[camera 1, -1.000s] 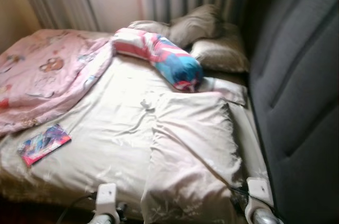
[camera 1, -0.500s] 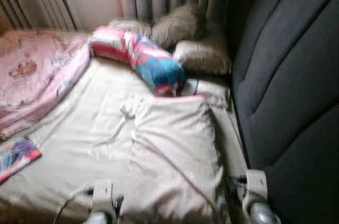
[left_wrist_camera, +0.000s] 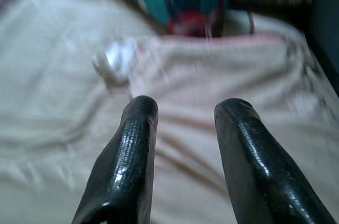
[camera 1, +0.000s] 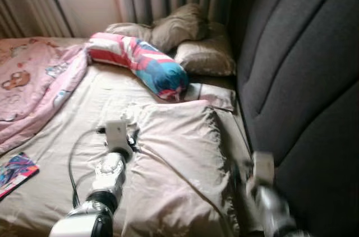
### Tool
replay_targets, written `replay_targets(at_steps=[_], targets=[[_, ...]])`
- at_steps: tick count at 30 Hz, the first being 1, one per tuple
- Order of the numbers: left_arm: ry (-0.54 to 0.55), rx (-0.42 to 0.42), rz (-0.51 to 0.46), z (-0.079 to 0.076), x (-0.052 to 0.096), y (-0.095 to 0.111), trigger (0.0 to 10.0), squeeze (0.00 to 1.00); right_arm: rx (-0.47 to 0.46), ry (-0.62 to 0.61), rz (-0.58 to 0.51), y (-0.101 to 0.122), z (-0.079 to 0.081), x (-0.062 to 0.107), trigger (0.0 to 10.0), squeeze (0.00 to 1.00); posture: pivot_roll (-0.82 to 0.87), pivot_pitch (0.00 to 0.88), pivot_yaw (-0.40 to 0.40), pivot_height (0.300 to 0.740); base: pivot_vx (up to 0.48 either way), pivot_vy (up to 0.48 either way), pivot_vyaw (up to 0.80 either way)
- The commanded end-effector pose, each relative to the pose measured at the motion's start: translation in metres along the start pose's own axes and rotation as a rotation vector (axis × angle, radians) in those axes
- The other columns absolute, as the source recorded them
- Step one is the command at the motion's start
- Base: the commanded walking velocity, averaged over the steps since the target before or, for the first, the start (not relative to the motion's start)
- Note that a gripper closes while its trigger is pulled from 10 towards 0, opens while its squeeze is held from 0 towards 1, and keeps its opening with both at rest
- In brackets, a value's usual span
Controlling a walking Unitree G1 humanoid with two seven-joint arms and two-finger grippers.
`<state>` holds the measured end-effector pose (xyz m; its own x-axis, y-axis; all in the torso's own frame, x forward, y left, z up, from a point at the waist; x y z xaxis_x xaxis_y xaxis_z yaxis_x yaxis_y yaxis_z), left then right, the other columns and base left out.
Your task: Clean up the room
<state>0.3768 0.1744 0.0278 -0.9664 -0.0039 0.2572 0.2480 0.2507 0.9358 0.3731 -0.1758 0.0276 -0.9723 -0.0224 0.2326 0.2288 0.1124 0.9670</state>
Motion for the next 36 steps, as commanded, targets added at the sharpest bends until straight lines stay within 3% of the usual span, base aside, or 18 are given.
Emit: replay_targets(at_steps=[1, 8, 11, 14, 20, 25, 28, 29, 30, 32, 33, 36], targets=[[-0.003, -0.017, -0.043, 0.002, -0.003, 0.014, 10.0, 0.00, -0.021, 0.011, 0.064, -0.026, 0.004, 0.011, 10.0, 0.00, -0.09, 0.015, -0.011, 0.740, 0.000, 0.000, 0.00], [-0.049, -0.026, -0.035, -0.009, 0.001, 0.003, 10.0, 0.00, -0.038, 0.005, 0.002, -0.019, 0.004, 0.013, 10.0, 0.00, -0.12, 0.057, -0.011, 0.740, 0.000, 0.000, 0.00], [-0.035, -0.029, -0.022, -0.003, 0.008, -0.008, 10.0, 0.00, -0.030, 0.024, -0.026, -0.016, 0.008, 0.015, 10.0, 0.00, -0.12, 0.074, -0.020, 0.740, 0.000, 0.000, 0.00], [0.000, -0.038, -0.070, 0.009, 0.016, -0.009, 10.0, 0.00, -0.009, 0.038, -0.042, -0.022, 0.012, 0.023, 10.0, 0.00, -0.12, 0.083, -0.033, 0.740, 0.000, 0.000, 0.00], [-0.010, -0.076, -0.119, 0.016, 0.032, -0.014, 10.0, 0.00, -0.012, 0.062, -0.071, -0.033, 0.018, 0.040, 10.0, 0.00, -0.13, 0.099, -0.036, 0.740, 0.000, 0.000, 0.00], [-0.032, -0.086, -0.111, 0.012, 0.036, -0.020, 10.0, 0.00, -0.017, 0.052, -0.026, -0.051, 0.018, 0.053, 10.0, 0.00, -0.13, 0.107, -0.038, 0.740, 0.000, 0.000, 0.00], [-0.032, -0.085, -0.110, 0.011, 0.036, -0.020, 10.0, 0.00, -0.026, 0.056, -0.028, -0.050, 0.019, 0.053, 10.0, 0.00, -0.14, 0.108, -0.039, 0.740, 0.000, 0.000, 0.00], [-0.035, -0.089, -0.107, 0.009, 0.036, -0.020, 10.0, 0.33, -0.033, 0.067, -0.034, -0.048, 0.022, 0.053, 10.0, 0.41, -0.14, 0.111, -0.038, 0.740, 0.000, 0.000, 0.00], [-0.041, -0.096, -0.100, 0.008, 0.037, -0.022, 10.0, 0.72, -0.034, 0.076, -0.038, -0.046, 0.024, 0.052, 10.0, 0.93, -0.13, 0.114, -0.035, 0.740, 0.000, 0.000, 0.00], [-0.047, -0.103, -0.097, 0.006, 0.037, -0.022, 10.0, 0.78, -0.032, 0.081, -0.035, -0.045, 0.025, 0.051, 10.0, 0.94, -0.13, 0.114, -0.035, 0.740, 0.000, 0.000, 0.00], [-0.045, -0.105, -0.102, 0.006, 0.038, -0.021, 10.0, 1.00, -0.032, 0.084, -0.035, -0.044, 0.027, 0.051, 10.0, 0.93, -0.13, 0.119, -0.033, 0.740, 0.000, 0.000, 0.00], [-0.043, -0.096, -0.099, 0.007, 0.038, -0.020, 10.0, 1.00, -0.030, 0.087, -0.028, -0.043, 0.029, 0.049, 10.0, 0.95, -0.13, 0.125, -0.031, 0.740, 0.000, 0.000, 0.00]])
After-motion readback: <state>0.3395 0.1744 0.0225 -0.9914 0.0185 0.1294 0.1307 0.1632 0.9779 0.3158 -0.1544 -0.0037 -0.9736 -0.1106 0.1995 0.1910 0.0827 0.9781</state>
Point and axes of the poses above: a point about 5 cm out from each wrist's last joint towards the gripper, its own x axis pointing back from the gripper into the wrist, its own y axis along the axis of the wrist's last joint, z = x × y, the point moved 5 cm from there along -x, pointing out of the wrist towards the gripper, and after that the axes turned 10 degrees about x, right-handed, at the moved point
